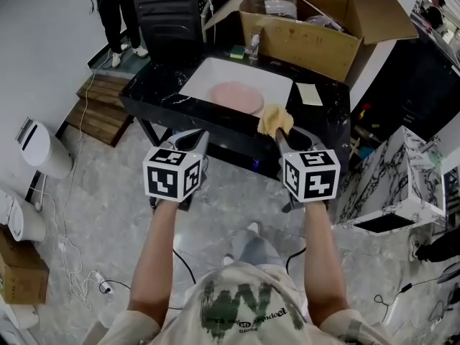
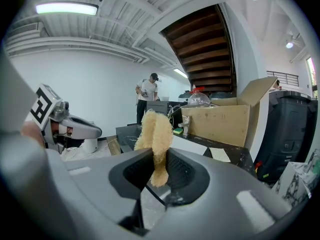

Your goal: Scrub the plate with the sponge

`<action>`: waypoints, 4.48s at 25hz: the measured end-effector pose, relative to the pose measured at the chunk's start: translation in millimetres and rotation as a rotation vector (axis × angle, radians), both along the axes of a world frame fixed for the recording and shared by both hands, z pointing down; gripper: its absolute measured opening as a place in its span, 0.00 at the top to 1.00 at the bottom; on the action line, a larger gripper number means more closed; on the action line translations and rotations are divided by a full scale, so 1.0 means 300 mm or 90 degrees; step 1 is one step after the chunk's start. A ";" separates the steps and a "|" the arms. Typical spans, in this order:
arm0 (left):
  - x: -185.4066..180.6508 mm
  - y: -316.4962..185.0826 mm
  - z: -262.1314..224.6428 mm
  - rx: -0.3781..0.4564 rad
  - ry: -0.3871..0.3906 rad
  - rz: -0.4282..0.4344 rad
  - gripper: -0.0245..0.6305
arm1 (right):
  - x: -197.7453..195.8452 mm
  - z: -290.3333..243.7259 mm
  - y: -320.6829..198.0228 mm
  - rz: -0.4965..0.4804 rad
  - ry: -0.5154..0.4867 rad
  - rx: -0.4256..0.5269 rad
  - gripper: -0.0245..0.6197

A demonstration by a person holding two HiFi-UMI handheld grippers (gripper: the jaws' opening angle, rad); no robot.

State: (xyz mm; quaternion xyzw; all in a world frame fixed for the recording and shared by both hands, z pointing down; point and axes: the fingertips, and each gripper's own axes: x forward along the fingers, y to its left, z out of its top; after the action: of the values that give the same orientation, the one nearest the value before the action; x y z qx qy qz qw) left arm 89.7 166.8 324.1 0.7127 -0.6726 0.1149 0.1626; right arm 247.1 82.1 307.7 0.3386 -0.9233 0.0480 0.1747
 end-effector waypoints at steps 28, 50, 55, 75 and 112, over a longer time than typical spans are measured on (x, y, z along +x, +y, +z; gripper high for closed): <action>-0.299 -0.618 0.086 -0.032 -0.004 0.030 0.96 | -0.302 0.099 -0.578 0.019 0.000 -0.029 0.86; -0.489 -1.037 0.177 -0.069 0.010 0.048 0.96 | -0.458 0.177 -0.986 0.047 0.018 -0.067 0.86; -0.508 -1.077 0.201 -0.081 0.006 0.054 0.96 | -0.465 0.200 -1.024 0.056 0.017 -0.075 0.86; -0.683 -1.148 0.218 -0.096 -0.022 0.073 0.96 | -0.547 0.247 -1.047 0.092 0.010 -0.103 0.86; -0.827 -1.272 0.437 -0.123 0.011 0.308 0.96 | -0.926 0.612 -1.028 0.153 0.142 -0.221 0.86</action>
State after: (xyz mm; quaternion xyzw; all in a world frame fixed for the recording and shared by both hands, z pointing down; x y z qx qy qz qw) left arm -158.2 -214.7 455.1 0.8350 -0.4669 0.2082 0.2035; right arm -30.8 -226.2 491.2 0.4141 -0.8292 0.1893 0.3241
